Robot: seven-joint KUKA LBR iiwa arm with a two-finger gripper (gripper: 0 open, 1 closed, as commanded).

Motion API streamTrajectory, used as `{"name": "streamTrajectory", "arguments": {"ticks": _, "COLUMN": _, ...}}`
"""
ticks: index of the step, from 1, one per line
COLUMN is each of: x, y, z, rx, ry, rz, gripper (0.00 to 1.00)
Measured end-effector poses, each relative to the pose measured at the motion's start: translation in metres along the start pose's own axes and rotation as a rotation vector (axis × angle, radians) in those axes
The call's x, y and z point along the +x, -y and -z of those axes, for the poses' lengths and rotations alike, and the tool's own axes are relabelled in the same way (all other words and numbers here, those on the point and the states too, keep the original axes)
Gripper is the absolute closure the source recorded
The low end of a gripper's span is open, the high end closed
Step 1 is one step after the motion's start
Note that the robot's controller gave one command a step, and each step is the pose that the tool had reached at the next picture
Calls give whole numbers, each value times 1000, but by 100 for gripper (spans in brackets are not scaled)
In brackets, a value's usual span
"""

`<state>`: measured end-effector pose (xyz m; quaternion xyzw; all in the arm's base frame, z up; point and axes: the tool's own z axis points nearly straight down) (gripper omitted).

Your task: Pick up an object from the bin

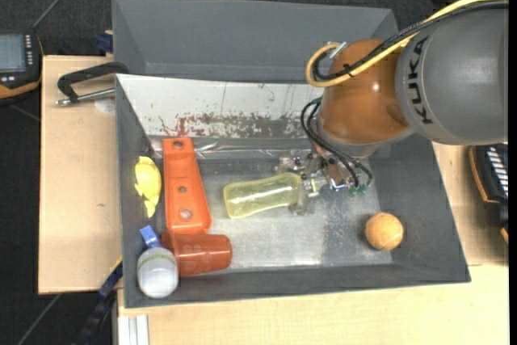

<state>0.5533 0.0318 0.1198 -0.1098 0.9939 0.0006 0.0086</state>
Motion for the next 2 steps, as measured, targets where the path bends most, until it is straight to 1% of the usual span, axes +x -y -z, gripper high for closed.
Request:
{"name": "streamTrajectory", "arguments": {"ticks": 1, "x": -14, "y": 3, "z": 15, "rx": 3, "ry": 19, "rz": 10, "gripper": 100}}
{"name": "streamTrajectory", "arguments": {"ticks": 2, "x": -13, "y": 5, "z": -12, "rx": -1, "ry": 2, "rz": 2, "gripper": 100}}
